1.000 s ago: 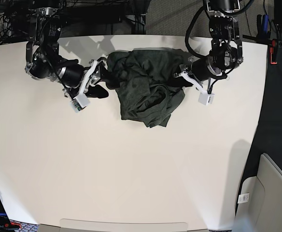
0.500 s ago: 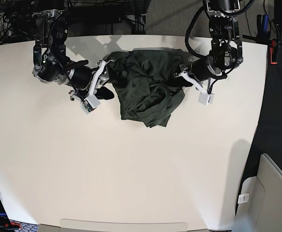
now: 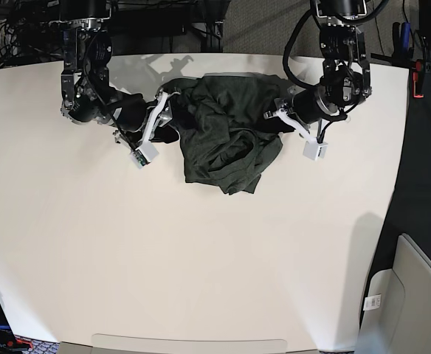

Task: Fold the T-shirt properly
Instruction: 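Release and regrasp the folded bundle edge with the right gripper, then fold the bundle edge over toward the left gripper with the right gripper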

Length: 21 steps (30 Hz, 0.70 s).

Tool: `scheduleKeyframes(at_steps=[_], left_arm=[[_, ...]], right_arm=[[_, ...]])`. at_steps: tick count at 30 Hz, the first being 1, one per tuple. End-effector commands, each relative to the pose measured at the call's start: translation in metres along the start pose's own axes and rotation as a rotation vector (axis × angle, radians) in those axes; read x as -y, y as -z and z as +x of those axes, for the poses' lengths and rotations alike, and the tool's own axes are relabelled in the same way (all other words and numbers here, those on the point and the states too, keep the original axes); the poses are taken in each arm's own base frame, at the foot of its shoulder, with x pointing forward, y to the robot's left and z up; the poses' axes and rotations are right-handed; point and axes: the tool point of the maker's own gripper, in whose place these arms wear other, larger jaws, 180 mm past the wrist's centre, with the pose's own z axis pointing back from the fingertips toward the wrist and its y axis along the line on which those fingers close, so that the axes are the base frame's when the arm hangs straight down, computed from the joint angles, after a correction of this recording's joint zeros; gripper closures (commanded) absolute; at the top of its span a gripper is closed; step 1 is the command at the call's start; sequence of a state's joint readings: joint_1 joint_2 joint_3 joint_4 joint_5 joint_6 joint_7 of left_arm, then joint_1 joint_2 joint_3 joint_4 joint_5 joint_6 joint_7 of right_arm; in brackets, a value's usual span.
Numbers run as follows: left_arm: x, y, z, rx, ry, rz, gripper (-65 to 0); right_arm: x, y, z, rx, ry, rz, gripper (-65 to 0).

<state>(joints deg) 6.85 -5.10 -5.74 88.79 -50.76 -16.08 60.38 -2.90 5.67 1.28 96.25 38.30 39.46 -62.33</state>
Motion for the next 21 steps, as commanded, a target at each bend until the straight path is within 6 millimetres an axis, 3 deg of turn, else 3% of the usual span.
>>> scheduleKeyframes(at_steps=[1,6,13,18,21], left_arm=[[0.0,-0.002,0.002,-0.006,0.015,0.008,-6.9],[0.0,-0.002,0.002,-0.006,0.015,0.008,-6.8],[0.0,-0.002,0.002,-0.006,0.015,0.008,-6.8],[0.0,-0.002,0.002,-0.005,0.014,0.009,-6.8],[-0.001,-0.003,0.003,-0.003,0.013,0.011,-6.8]], right_arm=[[-0.004,-0.001,0.016,0.048,-0.028,0.019,-25.5],[-0.021,0.005,0.019,0.043,-0.06,0.066,0.0],[-0.086,0.018,0.042,0.08,-0.189,0.203,-0.1],[-0.111,0.033,0.048,0.058,-0.248,0.276,-0.1],[-0.112,0.043,0.044,0.026,-0.247,0.297,-0.1]])
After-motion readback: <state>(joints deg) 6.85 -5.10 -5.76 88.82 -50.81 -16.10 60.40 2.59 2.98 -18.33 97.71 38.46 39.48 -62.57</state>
